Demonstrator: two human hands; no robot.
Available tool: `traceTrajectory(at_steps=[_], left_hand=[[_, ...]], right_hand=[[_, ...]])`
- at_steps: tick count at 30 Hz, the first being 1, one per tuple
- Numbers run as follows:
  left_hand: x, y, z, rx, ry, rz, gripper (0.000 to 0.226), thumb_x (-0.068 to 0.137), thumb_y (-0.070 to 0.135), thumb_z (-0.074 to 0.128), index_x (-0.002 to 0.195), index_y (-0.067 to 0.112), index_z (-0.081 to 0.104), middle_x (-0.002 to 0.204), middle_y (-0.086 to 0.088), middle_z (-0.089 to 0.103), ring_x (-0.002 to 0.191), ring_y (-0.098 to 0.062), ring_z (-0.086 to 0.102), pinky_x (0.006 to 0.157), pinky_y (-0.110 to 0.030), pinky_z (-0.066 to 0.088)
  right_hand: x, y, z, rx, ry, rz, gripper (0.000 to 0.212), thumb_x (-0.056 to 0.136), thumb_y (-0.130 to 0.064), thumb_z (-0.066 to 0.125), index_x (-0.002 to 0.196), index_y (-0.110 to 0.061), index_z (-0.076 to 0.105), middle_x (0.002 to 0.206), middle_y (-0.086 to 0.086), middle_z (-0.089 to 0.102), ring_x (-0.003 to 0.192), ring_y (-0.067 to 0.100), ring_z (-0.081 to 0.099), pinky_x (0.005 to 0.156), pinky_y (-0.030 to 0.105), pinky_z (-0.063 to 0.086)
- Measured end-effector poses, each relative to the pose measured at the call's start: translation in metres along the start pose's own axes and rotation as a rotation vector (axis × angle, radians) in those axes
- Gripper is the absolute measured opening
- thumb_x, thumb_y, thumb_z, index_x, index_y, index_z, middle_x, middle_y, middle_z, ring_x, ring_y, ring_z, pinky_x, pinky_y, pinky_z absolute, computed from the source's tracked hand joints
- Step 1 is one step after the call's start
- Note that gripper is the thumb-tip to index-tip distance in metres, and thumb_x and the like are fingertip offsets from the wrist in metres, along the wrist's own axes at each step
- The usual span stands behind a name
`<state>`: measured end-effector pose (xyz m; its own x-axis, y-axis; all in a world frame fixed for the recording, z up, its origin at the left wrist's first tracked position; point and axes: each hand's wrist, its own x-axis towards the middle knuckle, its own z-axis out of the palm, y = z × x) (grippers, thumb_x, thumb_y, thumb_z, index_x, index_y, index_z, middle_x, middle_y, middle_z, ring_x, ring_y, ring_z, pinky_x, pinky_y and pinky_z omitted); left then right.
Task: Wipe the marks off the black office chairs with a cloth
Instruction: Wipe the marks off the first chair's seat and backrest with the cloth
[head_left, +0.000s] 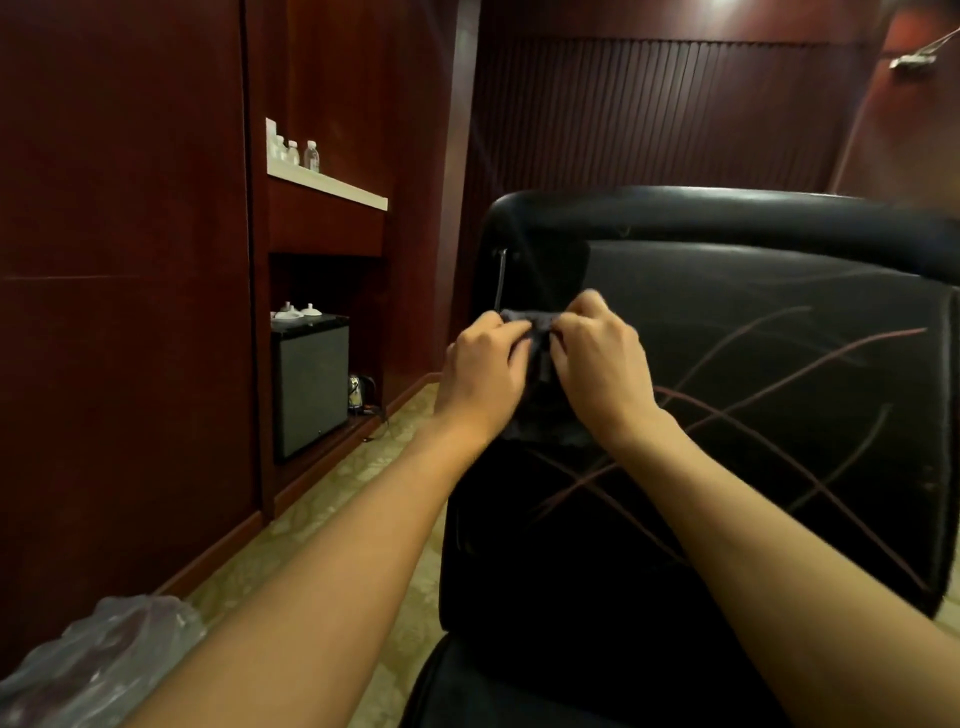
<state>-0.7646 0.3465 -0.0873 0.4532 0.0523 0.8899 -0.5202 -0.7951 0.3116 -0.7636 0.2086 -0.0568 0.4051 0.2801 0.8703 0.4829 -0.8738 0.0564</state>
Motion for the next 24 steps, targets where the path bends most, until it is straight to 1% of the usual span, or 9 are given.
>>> traceTrajectory(at_steps=[2,5,8,12,15,18,20,22,24], left_hand=[[-0.022,-0.006,0.015,-0.006,-0.042,-0.020,0.023,0.094,0.019,0.062,0.112,0.013,0.074,0.101,-0.012,0.067,0.091,-0.034,0.066,0.074,-0.039,0.051],[-0.072,-0.016,0.032,-0.082,-0.004,-0.041,0.023,0.094,0.017,0.062,0.112,0.012,0.074,0.089,-0.004,0.063,0.077,-0.025,0.065,0.065,-0.035,0.051],[-0.112,-0.020,0.046,-0.143,0.027,-0.109,0.022,0.093,0.012,0.066,0.114,0.012,0.074,0.083,0.001,0.059,0.071,-0.015,0.060,0.063,-0.032,0.049],[-0.149,-0.015,0.049,-0.202,-0.014,-0.169,0.022,0.089,0.006,0.071,0.109,0.012,0.076,0.080,0.001,0.061,0.071,-0.010,0.059,0.065,-0.031,0.049],[-0.129,-0.011,0.038,-0.235,0.010,-0.155,0.018,0.089,0.010,0.068,0.105,0.011,0.077,0.082,-0.002,0.066,0.074,-0.016,0.063,0.068,-0.034,0.049],[-0.076,0.002,0.025,-0.236,0.100,-0.105,0.020,0.090,0.012,0.064,0.105,0.009,0.076,0.083,-0.008,0.066,0.079,-0.020,0.062,0.072,-0.026,0.044],[-0.042,0.009,0.020,-0.232,0.141,-0.062,0.021,0.090,0.011,0.064,0.106,0.007,0.076,0.083,-0.010,0.065,0.079,-0.019,0.060,0.072,-0.020,0.039],[-0.023,0.009,0.024,-0.208,0.092,-0.048,0.023,0.090,0.013,0.063,0.107,0.006,0.076,0.084,-0.011,0.066,0.080,-0.024,0.063,0.071,-0.021,0.039],[-0.029,0.003,0.037,-0.159,-0.004,-0.037,0.025,0.088,0.015,0.062,0.106,0.007,0.076,0.086,-0.014,0.067,0.082,-0.031,0.066,0.072,-0.027,0.041]], right_hand=[[-0.024,0.004,0.014,-0.036,-0.066,0.035,0.017,0.089,-0.016,0.064,0.078,-0.002,0.062,0.092,0.016,0.054,0.063,0.038,0.061,0.052,0.039,0.046],[-0.064,0.002,0.029,-0.062,-0.101,0.039,0.018,0.079,-0.009,0.074,0.073,-0.005,0.058,0.086,0.014,0.053,0.049,0.035,0.057,0.038,0.033,0.040],[-0.092,-0.004,0.035,-0.095,-0.132,0.016,0.020,0.074,-0.006,0.077,0.073,-0.006,0.057,0.083,0.012,0.052,0.043,0.031,0.054,0.034,0.031,0.035],[-0.119,-0.004,0.031,-0.111,-0.273,-0.043,0.023,0.072,-0.008,0.079,0.072,-0.008,0.055,0.081,0.009,0.049,0.041,0.029,0.053,0.031,0.032,0.036],[-0.107,0.002,0.018,-0.111,-0.249,-0.070,0.025,0.071,-0.009,0.080,0.069,-0.009,0.056,0.080,0.011,0.052,0.042,0.033,0.054,0.033,0.032,0.037],[-0.064,0.003,-0.003,-0.069,-0.096,-0.053,0.013,0.084,-0.011,0.068,0.076,-0.005,0.060,0.089,0.016,0.055,0.055,0.039,0.059,0.042,0.040,0.048],[-0.037,0.007,-0.012,-0.067,-0.020,-0.026,0.015,0.090,-0.014,0.061,0.083,-0.002,0.062,0.097,0.017,0.055,0.064,0.041,0.060,0.052,0.045,0.052],[-0.027,0.015,-0.011,-0.076,-0.013,0.010,0.018,0.093,-0.016,0.057,0.087,0.000,0.062,0.101,0.017,0.054,0.070,0.042,0.060,0.059,0.047,0.052],[-0.040,0.022,-0.001,-0.127,-0.077,0.048,0.016,0.093,-0.015,0.057,0.089,0.000,0.061,0.103,0.018,0.052,0.071,0.044,0.061,0.058,0.047,0.051]])
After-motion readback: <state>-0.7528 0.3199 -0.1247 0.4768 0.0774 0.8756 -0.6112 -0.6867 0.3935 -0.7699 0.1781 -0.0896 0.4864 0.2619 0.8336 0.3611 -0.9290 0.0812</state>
